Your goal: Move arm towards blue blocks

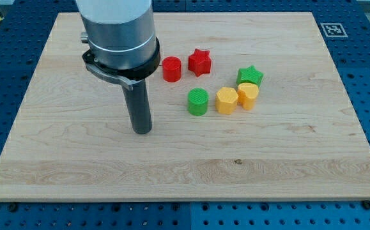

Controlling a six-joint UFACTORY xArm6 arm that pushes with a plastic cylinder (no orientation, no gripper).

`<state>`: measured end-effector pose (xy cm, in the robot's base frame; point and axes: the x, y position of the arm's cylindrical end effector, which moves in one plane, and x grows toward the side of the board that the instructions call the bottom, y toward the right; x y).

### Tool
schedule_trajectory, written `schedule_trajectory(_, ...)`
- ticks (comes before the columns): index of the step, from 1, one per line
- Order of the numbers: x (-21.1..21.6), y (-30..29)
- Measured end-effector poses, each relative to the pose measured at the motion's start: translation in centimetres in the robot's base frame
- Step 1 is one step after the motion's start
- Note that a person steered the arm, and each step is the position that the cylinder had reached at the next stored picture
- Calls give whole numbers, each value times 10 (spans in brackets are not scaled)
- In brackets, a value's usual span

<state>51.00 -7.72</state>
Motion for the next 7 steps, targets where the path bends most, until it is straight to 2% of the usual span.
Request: schedule_trajectory(7,-3,-10)
